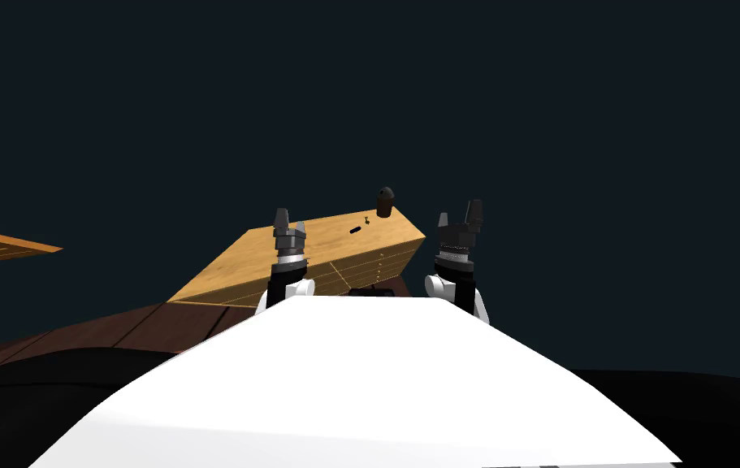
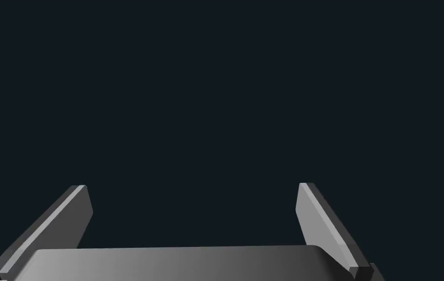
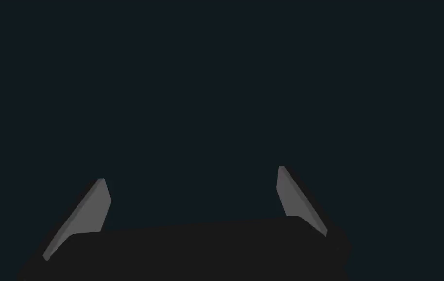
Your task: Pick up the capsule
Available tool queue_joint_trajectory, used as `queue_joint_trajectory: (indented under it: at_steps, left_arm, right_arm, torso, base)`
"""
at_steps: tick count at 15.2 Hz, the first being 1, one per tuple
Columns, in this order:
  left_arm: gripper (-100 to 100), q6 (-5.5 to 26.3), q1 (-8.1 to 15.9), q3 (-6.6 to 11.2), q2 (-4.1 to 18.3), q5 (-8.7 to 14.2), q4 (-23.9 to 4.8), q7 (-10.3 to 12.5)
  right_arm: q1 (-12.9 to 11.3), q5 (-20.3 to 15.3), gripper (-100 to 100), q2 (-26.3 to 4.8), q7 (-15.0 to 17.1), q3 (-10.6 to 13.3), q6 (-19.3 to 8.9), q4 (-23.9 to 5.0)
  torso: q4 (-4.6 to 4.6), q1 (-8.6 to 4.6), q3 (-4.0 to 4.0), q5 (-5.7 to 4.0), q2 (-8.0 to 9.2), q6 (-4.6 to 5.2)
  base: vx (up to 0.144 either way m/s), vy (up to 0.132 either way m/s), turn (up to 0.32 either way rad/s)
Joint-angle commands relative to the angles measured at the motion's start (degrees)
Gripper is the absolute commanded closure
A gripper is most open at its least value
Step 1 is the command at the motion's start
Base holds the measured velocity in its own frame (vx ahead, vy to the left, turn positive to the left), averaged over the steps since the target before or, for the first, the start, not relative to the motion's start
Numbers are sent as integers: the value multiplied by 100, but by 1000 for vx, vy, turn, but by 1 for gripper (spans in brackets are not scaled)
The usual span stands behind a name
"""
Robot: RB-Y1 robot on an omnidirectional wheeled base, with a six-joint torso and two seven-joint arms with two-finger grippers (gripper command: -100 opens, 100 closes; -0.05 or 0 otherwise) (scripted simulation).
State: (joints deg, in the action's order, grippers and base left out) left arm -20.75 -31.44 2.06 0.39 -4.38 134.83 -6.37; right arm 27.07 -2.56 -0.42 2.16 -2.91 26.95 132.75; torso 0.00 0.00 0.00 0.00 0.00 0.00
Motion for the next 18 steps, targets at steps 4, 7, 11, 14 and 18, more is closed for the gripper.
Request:
queue_joint_trajectory:
  at_steps: [4,7,11,14,18]
  left_arm:
    - [-100,363,241,104,571,100,-200,169]
    - [-100,654,441,189,811,184,-367,308]
    - [-100,1041,688,296,1030,287,-576,483]
    - [-100,1255,828,356,1132,346,-695,582]
    - [-100,1725,1135,489,1322,475,-957,799]
  right_arm:
    - [0,0,0,0,0,0,0,0]
    - [0,0,0,0,0,0,0,0]
    - [0,0,0,0,0,0,0,0]
    - [-1,0,0,0,0,0,0,0]
    - [-1,0,0,0,0,0,0,0]
  torso:
    - [0,2,0,0,0,2]
    - [0,3,0,1,1,2]
    - [0,2,0,1,1,1]
    - [0,1,0,0,0,3]
    - [0,2,0,0,0,3]
  base:
    - [-3,-1,-60]
    - [-7,0,-80]
    - [-6,-1,-72]
    - [-6,-2,-91]
    - [-7,-2,-92]
